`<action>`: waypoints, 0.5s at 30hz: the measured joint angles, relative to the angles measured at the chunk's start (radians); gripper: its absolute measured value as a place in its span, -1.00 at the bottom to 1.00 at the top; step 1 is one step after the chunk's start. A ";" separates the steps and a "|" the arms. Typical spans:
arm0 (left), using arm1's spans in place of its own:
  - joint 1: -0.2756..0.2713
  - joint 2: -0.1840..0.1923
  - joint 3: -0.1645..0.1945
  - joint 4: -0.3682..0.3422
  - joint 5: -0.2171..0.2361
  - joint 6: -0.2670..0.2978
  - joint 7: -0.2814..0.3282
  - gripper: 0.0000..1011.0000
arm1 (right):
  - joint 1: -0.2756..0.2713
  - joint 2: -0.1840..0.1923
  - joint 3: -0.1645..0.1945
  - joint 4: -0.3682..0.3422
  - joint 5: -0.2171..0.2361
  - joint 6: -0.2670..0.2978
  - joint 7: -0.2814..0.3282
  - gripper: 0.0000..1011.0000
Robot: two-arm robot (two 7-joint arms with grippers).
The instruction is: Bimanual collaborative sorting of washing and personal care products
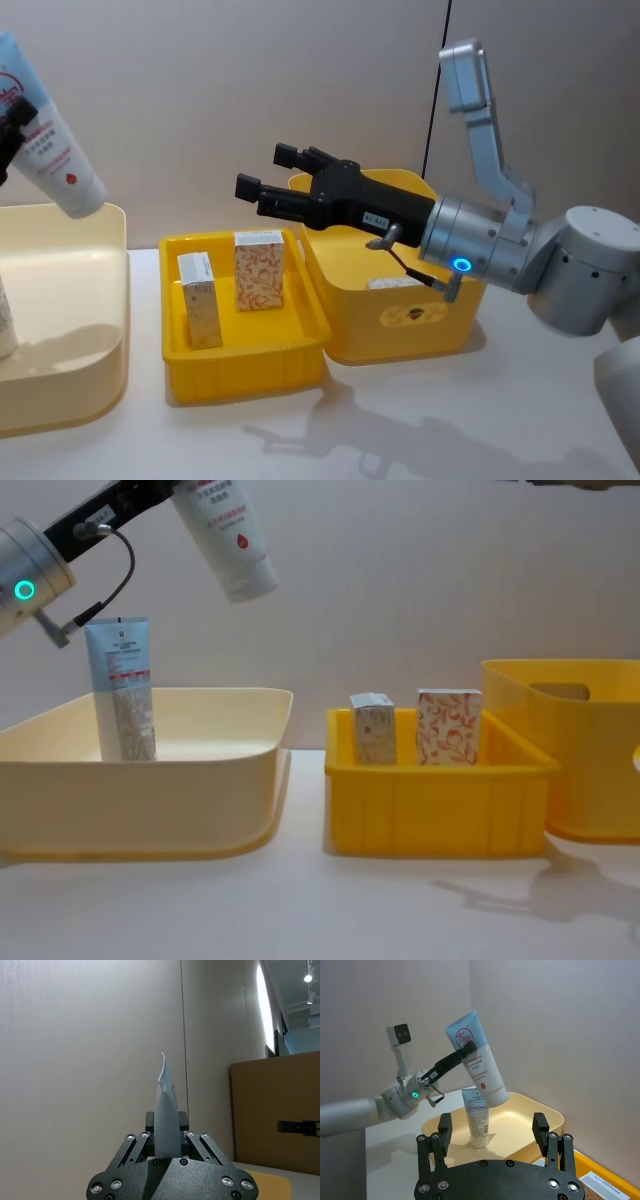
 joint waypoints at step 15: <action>0.101 0.035 0.033 -0.251 0.021 0.090 0.056 -0.52 | 0.006 0.001 -0.009 0.002 0.004 0.002 0.012 0.98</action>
